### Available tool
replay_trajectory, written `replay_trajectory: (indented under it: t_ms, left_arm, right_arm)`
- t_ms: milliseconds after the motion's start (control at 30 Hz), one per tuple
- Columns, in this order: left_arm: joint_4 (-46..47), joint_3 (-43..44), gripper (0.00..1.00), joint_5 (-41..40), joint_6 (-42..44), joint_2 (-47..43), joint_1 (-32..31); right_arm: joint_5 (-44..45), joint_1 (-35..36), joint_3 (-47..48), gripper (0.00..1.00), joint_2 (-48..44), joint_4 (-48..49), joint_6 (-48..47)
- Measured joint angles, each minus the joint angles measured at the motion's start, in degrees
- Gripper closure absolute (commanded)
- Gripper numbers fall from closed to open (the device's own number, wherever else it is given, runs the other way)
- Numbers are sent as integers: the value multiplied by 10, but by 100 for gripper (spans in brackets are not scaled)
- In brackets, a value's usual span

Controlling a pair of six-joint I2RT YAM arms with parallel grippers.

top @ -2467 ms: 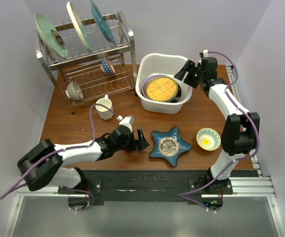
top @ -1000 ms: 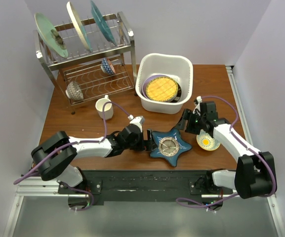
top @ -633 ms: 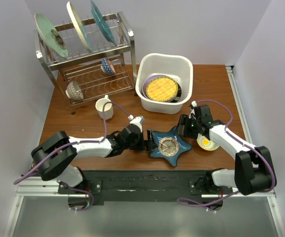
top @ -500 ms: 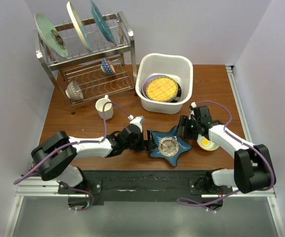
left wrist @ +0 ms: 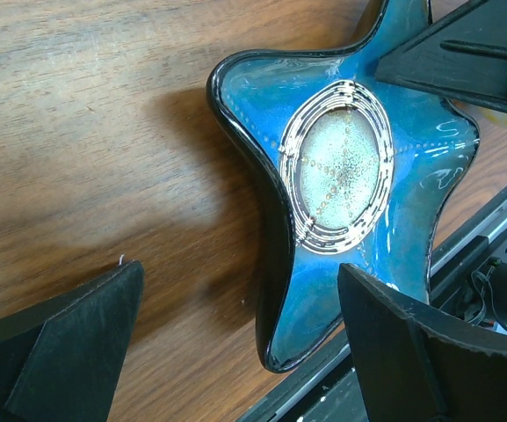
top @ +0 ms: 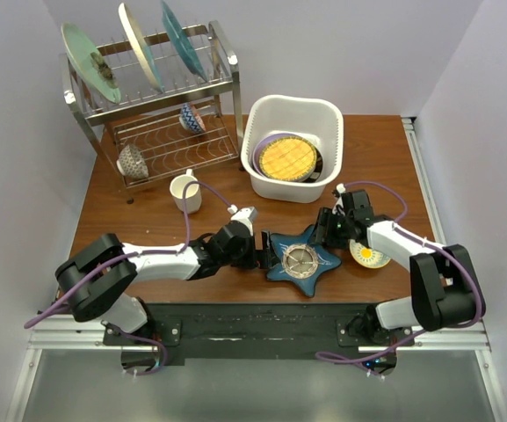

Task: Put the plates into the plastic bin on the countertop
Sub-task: Pick up the plate from the corner of the board.

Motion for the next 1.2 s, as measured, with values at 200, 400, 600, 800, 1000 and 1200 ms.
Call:
replay_trajectory:
  t_ms: [200,400,600,800,1000,1200]
  left_arm:
    - [0,0,4,0,0,0,0]
    - [0,0,4,0,0,0,0]
    - [-1,0,4,0,0,-1,0]
    - [-2,0,3,-7,0,-11,0]
    - [-2,-6,1,-26,0,-54,0]
    - [-23,-14,0,-52,0,-87,2]
  right_arm:
    - [-6,0,-3,64,8,15,0]
    - [-31,0,-11,100,15,28,-4]
    - [-35,4,-17,100,15,42,-2]
    - [-34,4,-21,100,11,44,-2]
    - [-34,4,-25,100,6,48,-2]
    - [-26,7,-31,100,-11,33,-2]
